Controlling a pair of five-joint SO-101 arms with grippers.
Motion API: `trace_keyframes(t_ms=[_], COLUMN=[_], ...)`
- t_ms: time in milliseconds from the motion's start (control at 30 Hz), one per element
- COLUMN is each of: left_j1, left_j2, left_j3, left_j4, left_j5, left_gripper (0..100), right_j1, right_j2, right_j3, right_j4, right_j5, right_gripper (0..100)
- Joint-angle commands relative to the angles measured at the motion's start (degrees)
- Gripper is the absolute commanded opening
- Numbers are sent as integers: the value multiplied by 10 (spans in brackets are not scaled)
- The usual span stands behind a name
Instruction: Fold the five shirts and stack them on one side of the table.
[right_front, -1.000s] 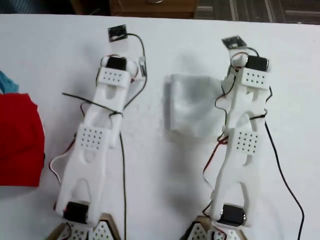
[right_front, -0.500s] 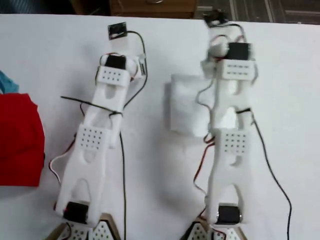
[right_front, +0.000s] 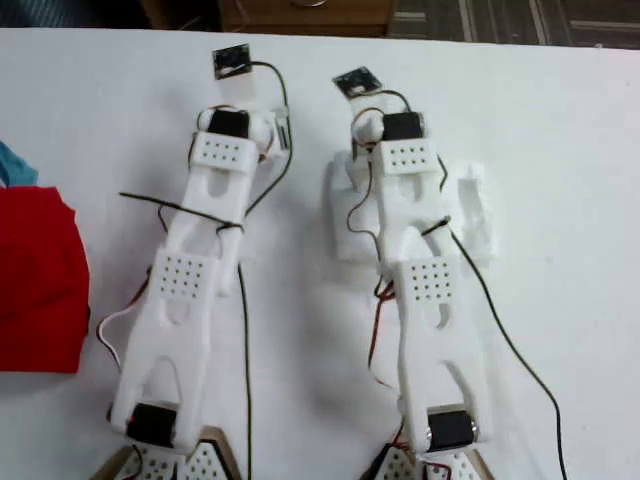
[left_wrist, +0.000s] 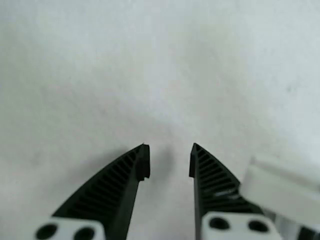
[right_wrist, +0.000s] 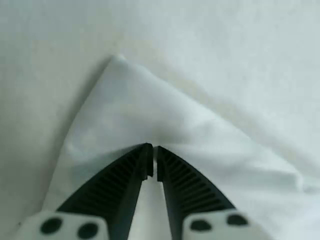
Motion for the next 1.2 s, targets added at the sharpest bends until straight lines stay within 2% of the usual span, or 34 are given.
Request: trace_keyframes(t_ms=[0,167,400,633,900,1167], left_j1=[-5,-5,-5,-4,-3,-2], left_j2=[-10,-10,-10,-10,-10,-10], left_j3=[-27,-27,-27,-27,-27,-27], left_j4=[1,2,2,2,2,2], left_j5=[-4,-4,-4,-4,-4,-4], left_gripper=[151,151,151,151,151,151], right_j1=[-31,-41,-9,85,217,224], right_j2=[-5,-5,-57,-134,-87,-6], right_j3=[-17,-17,-40,-66,-66,-66], right_j4=[-13,-11,41,64,48,-33], right_j5=[-5,-1,0,27,39,38], right_gripper=[19,19,19,19,19,19])
